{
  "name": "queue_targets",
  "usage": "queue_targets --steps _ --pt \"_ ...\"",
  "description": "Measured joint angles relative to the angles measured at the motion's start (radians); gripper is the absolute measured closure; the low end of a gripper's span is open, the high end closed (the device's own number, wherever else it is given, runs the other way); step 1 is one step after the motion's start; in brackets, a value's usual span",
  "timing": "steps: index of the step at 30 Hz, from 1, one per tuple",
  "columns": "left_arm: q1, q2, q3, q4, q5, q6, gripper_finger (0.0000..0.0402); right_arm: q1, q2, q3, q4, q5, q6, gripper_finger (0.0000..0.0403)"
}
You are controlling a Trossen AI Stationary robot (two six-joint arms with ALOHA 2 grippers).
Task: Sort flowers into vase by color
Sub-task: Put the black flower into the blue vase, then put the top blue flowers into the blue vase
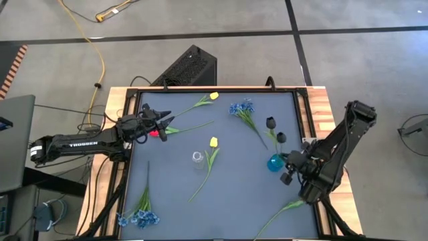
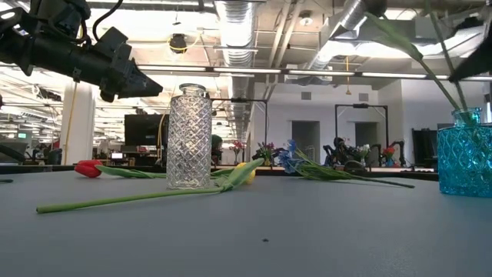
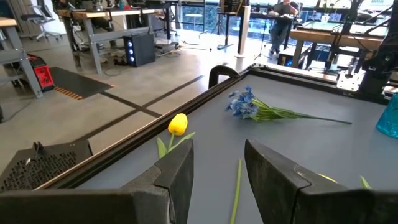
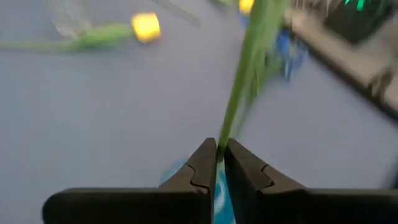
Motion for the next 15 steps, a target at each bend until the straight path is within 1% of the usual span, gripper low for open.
queue_targets --steps 3,6,10,13,15 --pt "0.000 0.000 0.000 0.000 0.000 -0.001 0.0269 -0.014 -0.030 0.018 0.001 -0.108 -0.015 0.0330" --pt "0.000 0.000 0.000 0.000 0.000 -0.001 0.0269 -0.032 -0.058 0.050 -0.004 -0.175 -0.031 0.0304" --pt "0.000 0.000 0.000 0.001 0.000 -0.001 0.0269 -0.069 -0.088 0.098 -0.033 -0.255 -0.033 0.0257" --pt "0.000 0.000 0.000 0.001 0.000 -0.001 0.0269 -0.105 -0.108 0.148 -0.076 -0.357 -0.046 0.0218" --pt "0.000 0.000 0.000 0.001 0.000 -0.001 0.0269 -0.133 -0.126 0.187 -0.104 -0.406 -0.049 0.0198"
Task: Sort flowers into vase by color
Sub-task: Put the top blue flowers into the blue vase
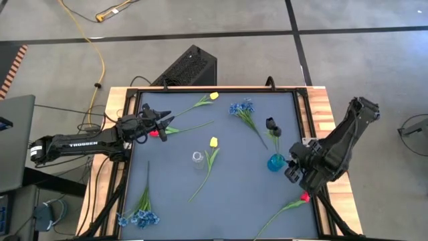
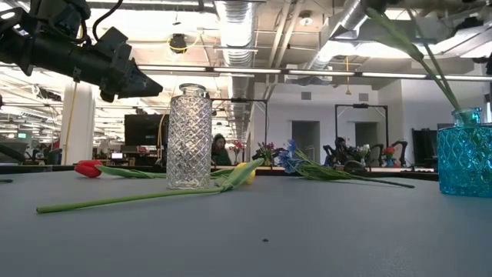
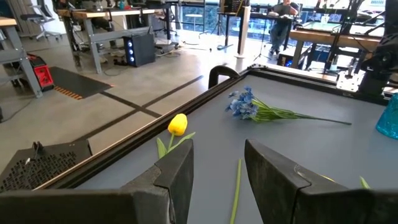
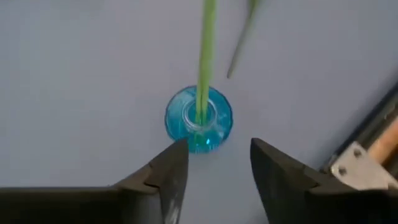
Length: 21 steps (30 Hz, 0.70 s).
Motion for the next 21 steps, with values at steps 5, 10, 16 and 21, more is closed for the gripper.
queue_targets --steps 5,10,16,21 --pt "0.000 0.000 0.000 0.000 0.000 0.000 0.0269 -0.081 -0.051 0.103 -0.066 -0.027 0.000 0.0181" --pt "0.000 0.000 0.000 0.000 0.000 0.000 0.0269 -0.222 -0.120 0.165 -0.074 -0.021 -0.048 0.0191" --pt "0.000 0.000 0.000 0.000 0.002 0.000 0.0269 -0.442 -0.173 0.239 -0.074 -0.033 -0.175 0.0213" --pt "0.000 0.000 0.000 0.000 0.002 0.000 0.0269 -0.637 -0.191 0.293 -0.070 0.012 -0.333 0.0233"
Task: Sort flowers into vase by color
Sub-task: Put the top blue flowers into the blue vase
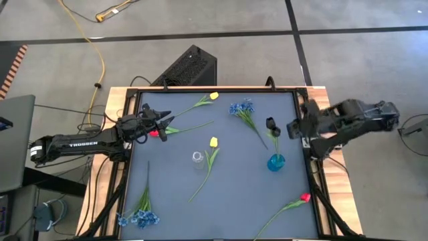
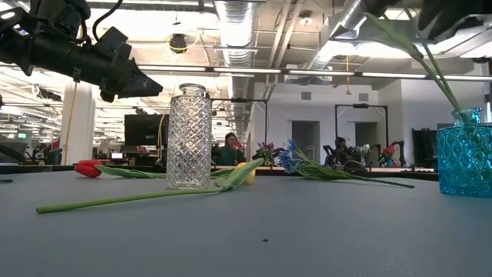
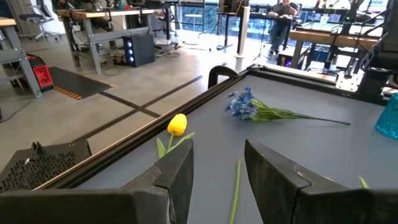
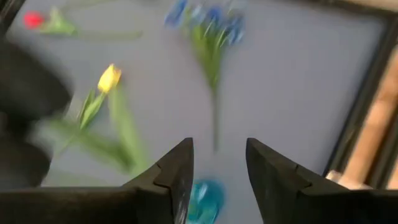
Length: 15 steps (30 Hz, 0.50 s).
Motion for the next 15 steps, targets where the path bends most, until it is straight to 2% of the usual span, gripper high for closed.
queue_targets --steps 3,11,15 --pt "0.000 0.000 0.000 0.001 0.000 0.000 0.0269 -0.150 0.002 0.013 0.028 0.009 -0.120 0.0242" --pt "0.000 0.000 0.000 0.010 -0.003 0.010 0.0269 -0.532 0.063 0.013 0.113 -0.156 -0.485 0.0249" --pt "0.000 0.000 0.000 0.010 -0.003 0.011 0.0269 -0.680 0.119 0.013 0.171 -0.177 -0.630 0.0244"
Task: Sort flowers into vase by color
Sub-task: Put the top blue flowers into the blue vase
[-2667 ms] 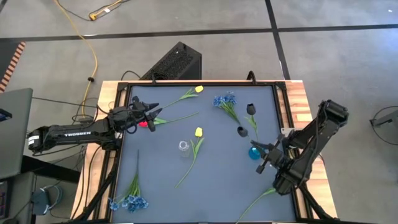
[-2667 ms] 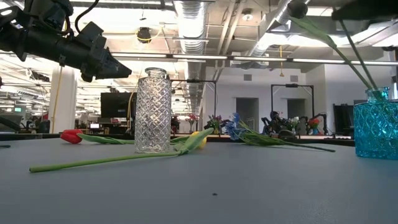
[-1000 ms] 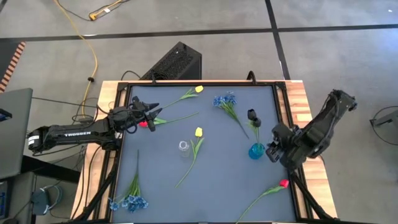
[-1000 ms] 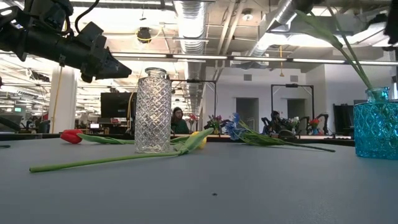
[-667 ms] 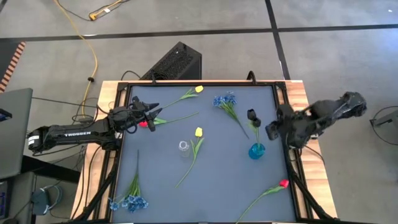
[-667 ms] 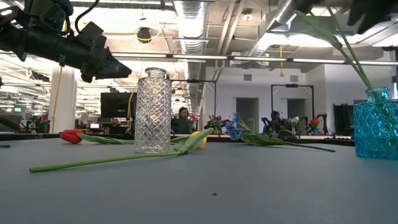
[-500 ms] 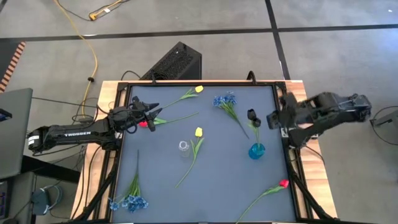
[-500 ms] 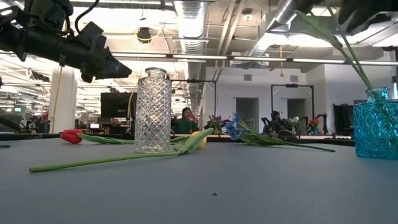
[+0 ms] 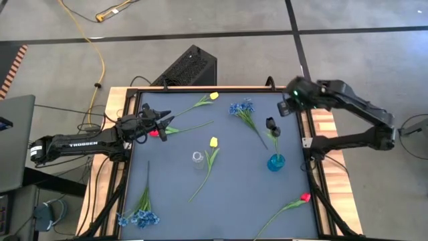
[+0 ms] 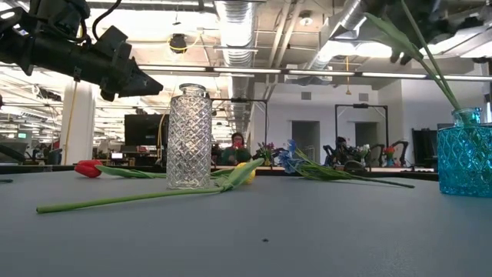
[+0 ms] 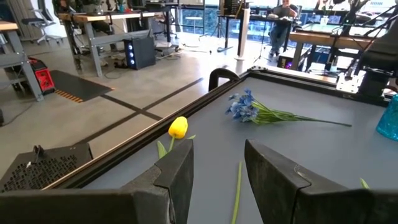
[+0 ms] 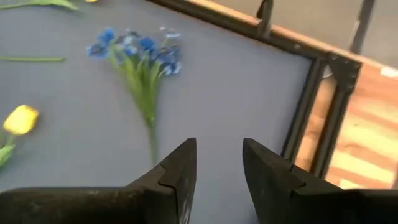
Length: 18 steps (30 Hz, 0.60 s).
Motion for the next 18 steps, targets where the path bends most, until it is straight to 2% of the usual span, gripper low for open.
queue_targets --steps 6,9,14,18 --pt "0.000 0.000 0.000 0.000 0.000 0.000 0.0269 -0.210 0.101 0.000 0.097 -0.125 -0.188 0.0217" --pt "0.000 0.000 0.000 -0.001 0.000 0.000 0.0269 -0.270 0.169 0.000 0.158 -0.193 -0.256 0.0201" --pt "0.000 0.000 0.000 -0.003 0.000 0.000 0.0269 -0.273 0.280 -0.007 0.235 -0.214 -0.322 0.0176" --pt "0.000 0.000 0.000 -0.012 0.001 0.000 0.0269 -0.241 0.332 -0.081 0.336 -0.266 -0.356 0.0168"
